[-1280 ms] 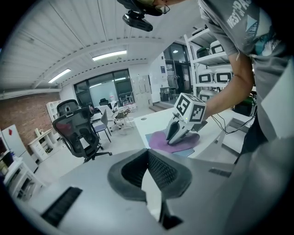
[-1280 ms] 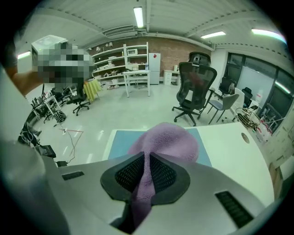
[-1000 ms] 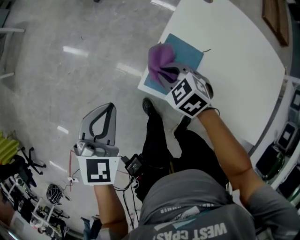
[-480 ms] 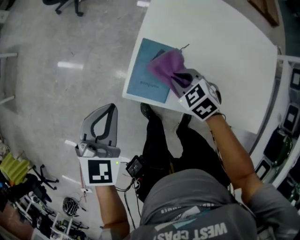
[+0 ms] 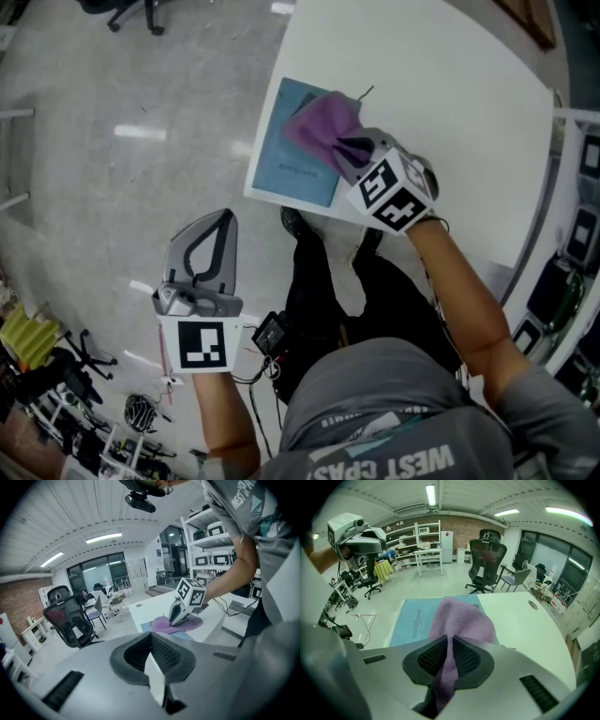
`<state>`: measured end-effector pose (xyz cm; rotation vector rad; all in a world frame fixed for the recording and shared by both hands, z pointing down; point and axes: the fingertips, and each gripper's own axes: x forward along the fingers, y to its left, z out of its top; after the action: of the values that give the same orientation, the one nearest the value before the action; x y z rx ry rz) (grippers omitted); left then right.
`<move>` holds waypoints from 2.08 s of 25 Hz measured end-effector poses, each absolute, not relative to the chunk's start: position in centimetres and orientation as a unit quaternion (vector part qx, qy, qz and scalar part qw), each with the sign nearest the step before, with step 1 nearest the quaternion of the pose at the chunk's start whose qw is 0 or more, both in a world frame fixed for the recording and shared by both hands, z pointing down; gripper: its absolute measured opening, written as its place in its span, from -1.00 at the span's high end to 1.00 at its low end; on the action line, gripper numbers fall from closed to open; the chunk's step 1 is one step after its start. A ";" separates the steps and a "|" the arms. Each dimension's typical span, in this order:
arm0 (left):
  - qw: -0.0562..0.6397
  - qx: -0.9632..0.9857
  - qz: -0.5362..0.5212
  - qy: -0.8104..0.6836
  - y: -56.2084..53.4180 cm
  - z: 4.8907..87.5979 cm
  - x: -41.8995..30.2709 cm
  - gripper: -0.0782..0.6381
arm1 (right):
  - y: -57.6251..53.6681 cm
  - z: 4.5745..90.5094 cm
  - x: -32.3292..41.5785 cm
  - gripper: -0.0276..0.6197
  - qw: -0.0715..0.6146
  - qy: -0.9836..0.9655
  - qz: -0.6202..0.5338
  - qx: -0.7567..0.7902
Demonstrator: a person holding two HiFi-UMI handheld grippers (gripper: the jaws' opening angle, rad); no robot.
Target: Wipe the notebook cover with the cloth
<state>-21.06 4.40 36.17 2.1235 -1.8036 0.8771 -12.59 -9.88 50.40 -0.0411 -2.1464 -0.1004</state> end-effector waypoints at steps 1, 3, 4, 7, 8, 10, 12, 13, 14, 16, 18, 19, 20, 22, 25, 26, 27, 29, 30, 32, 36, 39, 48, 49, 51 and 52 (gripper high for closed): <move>0.115 0.718 0.298 -0.618 5.0 36.4 -21.6 0.77 | -9.6 50.5 -13.5 0.74 0.477 -0.877 -0.047 -0.024; 0.121 0.710 0.298 -0.627 6.0 36.7 -22.5 0.77 | -8.9 50.8 -15.2 0.74 0.480 -0.874 -0.057 -0.036; 0.124 0.706 0.298 -0.631 6.5 36.8 -22.8 0.77 | -8.6 50.8 -16.0 0.74 0.479 -0.875 -0.062 -0.042; 0.132 0.694 0.298 -0.642 7.8 37.4 -23.9 0.77 | -8.0 51.0 -18.3 0.74 0.472 -0.877 -0.072 -0.054; 0.136 0.691 0.298 -0.645 8.1 37.6 -24.2 0.77 | -7.9 51.1 -18.9 0.74 0.470 -0.878 -0.073 -0.058; 0.144 0.685 0.297 -0.649 8.5 38.0 -25.0 0.77 | -7.8 51.2 -20.2 0.74 0.469 -0.878 -0.076 -0.064; 0.145 0.685 0.298 -0.649 8.7 38.1 -25.5 0.77 | -7.6 51.2 -20.8 0.74 0.467 -0.879 -0.072 -0.067; 0.144 0.686 0.299 -0.647 8.7 38.0 -25.6 0.77 | -7.5 51.1 -20.8 0.74 0.465 -0.880 -0.069 -0.067; 0.143 0.688 0.300 -0.645 8.7 37.9 -25.5 0.77 | -7.4 51.0 -20.7 0.74 0.462 -0.882 -0.064 -0.065; 0.139 0.693 0.302 -0.640 8.2 37.6 -25.4 0.77 | -7.4 50.9 -20.1 0.74 0.461 -0.884 -0.054 -0.059; 0.133 0.699 0.301 -0.635 7.4 37.3 -25.2 0.77 | -7.9 50.9 -19.2 0.74 0.465 -0.883 -0.042 -0.047; 0.129 0.702 0.301 -0.632 6.9 37.2 -25.1 0.77 | -8.3 50.9 -18.6 0.74 0.467 -0.883 -0.036 -0.039; 0.127 0.706 0.302 -0.628 6.4 37.1 -24.8 0.77 | -8.8 50.9 -17.9 0.74 0.468 -0.882 -0.032 -0.032; 0.124 0.713 0.305 -0.619 5.4 36.9 -24.0 0.77 | -9.8 50.9 -16.2 0.74 0.472 -0.881 -0.025 -0.019; 0.117 0.723 0.303 -0.609 4.0 36.5 -22.7 0.77 | -11.1 51.1 -13.2 0.74 0.479 -0.878 -0.008 0.003; 0.116 0.725 0.303 -0.607 3.6 36.4 -22.3 0.77 | -11.5 51.2 -12.3 0.74 0.482 -0.876 -0.003 0.010; 0.114 0.728 0.303 -0.605 3.2 36.4 -22.0 0.77 | -11.9 51.2 -11.6 0.74 0.485 -0.874 -0.001 0.015; 0.112 0.732 0.304 -0.599 2.8 36.3 -21.5 0.77 | -12.4 51.3 -10.6 0.74 0.489 -0.872 -0.001 0.022; 0.111 0.734 0.305 -0.597 2.7 36.3 -21.3 0.77 | -12.5 51.3 -10.3 0.74 0.491 -0.871 -0.002 0.023; 0.109 0.735 0.303 -0.596 2.6 36.1 -21.0 0.77 | -12.5 51.1 -10.2 0.74 0.494 -0.869 -0.012 0.019; 0.114 0.729 0.297 -0.607 3.4 36.3 -21.0 0.77 | -12.2 50.8 -11.7 0.74 0.490 -0.871 -0.030 0.004; 0.124 0.718 0.294 -0.618 4.8 36.8 -22.1 0.77 | -11.6 51.1 -14.0 0.74 0.487 -0.873 -0.036 -0.007; 0.143 0.694 0.293 -0.642 7.8 38.1 -24.7 0.77 | -9.5 50.9 -21.5 0.74 0.463 -0.882 -0.070 -0.050; 0.144 0.693 0.293 -0.643 7.9 38.2 -24.9 0.77 | -9.5 51.0 -21.8 0.74 0.461 -0.883 -0.069 -0.051; 0.145 0.692 0.295 -0.643 7.9 38.3 -25.1 0.77 | -9.6 51.0 -21.8 0.74 0.460 -0.885 -0.062 -0.049; 0.146 0.692 0.295 -0.643 7.9 38.3 -25.2 0.77 | -9.6 51.0 -21.6 0.74 0.458 -0.886 -0.058 -0.047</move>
<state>-25.17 7.89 38.33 1.9912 -1.8506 0.8502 -21.62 -9.59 51.00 -0.1160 -2.1819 -0.1436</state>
